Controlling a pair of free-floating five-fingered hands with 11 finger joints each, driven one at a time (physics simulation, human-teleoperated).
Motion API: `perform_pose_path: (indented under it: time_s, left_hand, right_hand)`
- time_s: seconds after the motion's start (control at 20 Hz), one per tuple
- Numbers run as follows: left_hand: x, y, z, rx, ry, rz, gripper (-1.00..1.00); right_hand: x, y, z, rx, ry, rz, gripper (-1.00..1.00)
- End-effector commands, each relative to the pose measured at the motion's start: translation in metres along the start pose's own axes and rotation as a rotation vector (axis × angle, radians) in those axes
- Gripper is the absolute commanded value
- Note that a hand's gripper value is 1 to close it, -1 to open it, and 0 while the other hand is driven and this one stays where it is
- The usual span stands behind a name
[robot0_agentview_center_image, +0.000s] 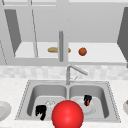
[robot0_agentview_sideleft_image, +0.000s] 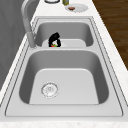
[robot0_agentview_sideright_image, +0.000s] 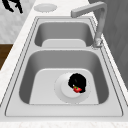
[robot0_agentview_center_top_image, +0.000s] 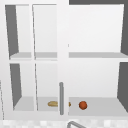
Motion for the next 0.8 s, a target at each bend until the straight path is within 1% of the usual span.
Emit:
perform_pose_path:
  time_s: [0.0,0.1,0.15,0.2,0.4,0.45,0.5,0.55,0.6,0.75]
  left_hand:
    - [0.0,0.0,0.0,0.0,0.0,0.0,0.0]
    - [0.0,0.0,0.0,0.0,0.0,0.0,0.0]
    - [0.0,0.0,0.0,0.0,0.0,0.0,0.0]
    - [0.0,0.0,0.0,0.0,0.0,0.0,0.0]
    - [0.0,0.0,0.0,0.0,0.0,0.0,0.0]
    - [0.0,0.0,0.0,0.0,0.0,0.0,0.0]
    - [0.0,0.0,0.0,0.0,0.0,0.0,0.0]
    - [0.0,0.0,0.0,0.0,0.0,0.0,0.0]
    - [0.0,0.0,0.0,0.0,0.0,0.0,0.0]
    - [0.0,0.0,0.0,0.0,0.0,0.0,0.0]
  right_hand:
    - [-0.008,0.008,0.012,-0.031,-0.005,-0.002,1.0]
    - [-0.01,0.009,0.017,-0.078,-0.014,-0.019,1.0]
    - [-0.011,0.009,0.018,-0.088,-0.005,-0.032,1.0]
    - [-0.011,0.009,0.02,-0.091,-0.001,-0.039,1.0]
    - [-0.01,0.017,0.027,-0.071,0.007,-0.027,1.0]
    - [-0.011,0.016,0.028,-0.101,0.018,-0.038,1.0]
    - [-0.01,0.01,0.032,-0.115,0.026,-0.044,1.0]
    - [-0.011,-0.002,0.044,-0.128,0.03,-0.034,1.0]
    - [-0.009,-0.008,0.046,-0.129,0.041,-0.028,1.0]
    - [-0.013,-0.017,0.062,-0.108,0.04,-0.021,1.0]
